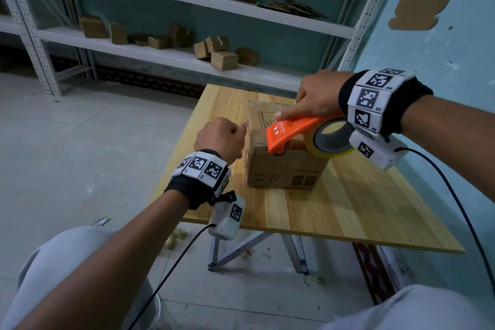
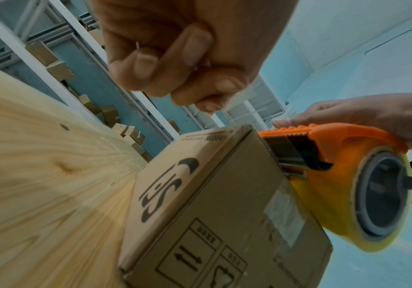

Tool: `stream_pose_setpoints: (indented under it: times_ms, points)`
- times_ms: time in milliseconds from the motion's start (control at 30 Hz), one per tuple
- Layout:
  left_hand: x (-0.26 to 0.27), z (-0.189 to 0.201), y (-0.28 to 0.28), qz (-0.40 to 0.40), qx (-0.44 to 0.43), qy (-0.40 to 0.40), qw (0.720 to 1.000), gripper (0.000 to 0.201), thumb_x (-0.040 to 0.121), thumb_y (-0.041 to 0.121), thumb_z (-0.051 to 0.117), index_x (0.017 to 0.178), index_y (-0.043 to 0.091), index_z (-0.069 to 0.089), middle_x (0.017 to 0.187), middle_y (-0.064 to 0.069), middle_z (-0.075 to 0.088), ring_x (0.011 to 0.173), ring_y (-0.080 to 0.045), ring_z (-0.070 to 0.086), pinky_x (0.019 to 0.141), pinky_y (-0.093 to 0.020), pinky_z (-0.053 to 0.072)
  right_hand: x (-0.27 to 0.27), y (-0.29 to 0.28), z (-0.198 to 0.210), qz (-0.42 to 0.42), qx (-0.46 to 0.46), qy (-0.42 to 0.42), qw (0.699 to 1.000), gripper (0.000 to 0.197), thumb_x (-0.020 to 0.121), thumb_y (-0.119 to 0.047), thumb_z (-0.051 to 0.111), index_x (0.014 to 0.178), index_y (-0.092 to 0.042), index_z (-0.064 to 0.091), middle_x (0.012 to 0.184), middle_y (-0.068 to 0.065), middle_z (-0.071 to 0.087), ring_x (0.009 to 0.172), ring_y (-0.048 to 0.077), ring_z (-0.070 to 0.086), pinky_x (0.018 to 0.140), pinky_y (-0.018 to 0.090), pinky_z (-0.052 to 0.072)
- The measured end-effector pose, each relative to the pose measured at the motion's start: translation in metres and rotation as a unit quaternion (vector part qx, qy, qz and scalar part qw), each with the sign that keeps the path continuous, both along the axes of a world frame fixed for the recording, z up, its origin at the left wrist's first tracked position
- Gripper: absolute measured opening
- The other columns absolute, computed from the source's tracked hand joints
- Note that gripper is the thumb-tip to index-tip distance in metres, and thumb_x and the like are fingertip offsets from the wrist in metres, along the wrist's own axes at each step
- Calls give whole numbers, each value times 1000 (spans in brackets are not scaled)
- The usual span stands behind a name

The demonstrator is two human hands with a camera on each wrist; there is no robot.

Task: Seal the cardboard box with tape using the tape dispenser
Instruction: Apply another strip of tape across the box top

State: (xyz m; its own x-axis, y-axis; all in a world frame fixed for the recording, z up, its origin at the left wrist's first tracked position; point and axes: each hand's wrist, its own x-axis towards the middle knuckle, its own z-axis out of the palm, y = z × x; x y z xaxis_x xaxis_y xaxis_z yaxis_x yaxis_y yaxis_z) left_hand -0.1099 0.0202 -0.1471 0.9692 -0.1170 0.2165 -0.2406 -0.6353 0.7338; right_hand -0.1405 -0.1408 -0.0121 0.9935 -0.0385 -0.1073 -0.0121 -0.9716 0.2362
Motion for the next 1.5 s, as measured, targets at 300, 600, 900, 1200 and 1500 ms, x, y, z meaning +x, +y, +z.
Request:
stream_pose_setpoints:
  times_ms: [300, 600, 900, 1200, 1500]
  points:
    - [1, -6, 1, 0, -8, 14, 1000, 52, 98, 43, 41, 61, 14, 62, 53, 4, 62, 50, -11, 56, 50, -22, 42, 6, 4, 2, -12, -4, 21, 1000, 64, 76, -77, 53, 73, -14, 66, 62, 0, 58, 58, 15, 52, 56, 26, 38]
    - [5, -16, 4, 24, -27, 69, 997, 52, 98, 39, 42, 58, 12, 62, 49, 3, 60, 47, -12, 54, 50, -22, 39, 10, 1, -3, -12, 16, 33, 999, 64, 75, -77, 53, 73, -14, 67, 62, 0, 59, 59, 15, 53, 58, 26, 40]
    - [1, 2, 8, 27, -81, -54, 995, 27, 96, 40, 43, 101, 21, 63, 98, 8, 69, 86, -15, 64, 78, -30, 50, 8, 1, -4, -7, 13, 22, 1000, 64, 77, -77, 53, 74, -15, 68, 63, 0, 59, 60, 15, 53, 56, 26, 37]
    - [-2, 7, -18, -79, 41, -67, 994, 42, 100, 29, 37, 141, 23, 41, 155, 3, 28, 141, -21, 27, 111, -36, 26, 7, 3, -1, -5, 10, 28, 1000, 62, 78, -76, 53, 71, -15, 65, 62, 0, 57, 59, 14, 51, 56, 27, 36]
    - [5, 0, -31, -130, 117, -68, 982, 40, 103, 27, 28, 140, 21, 42, 155, -5, 28, 143, -20, 23, 119, -33, 10, 12, -1, -4, 2, 7, 22, 1000, 62, 78, -77, 53, 71, -16, 64, 61, -1, 56, 56, 13, 50, 54, 26, 36]
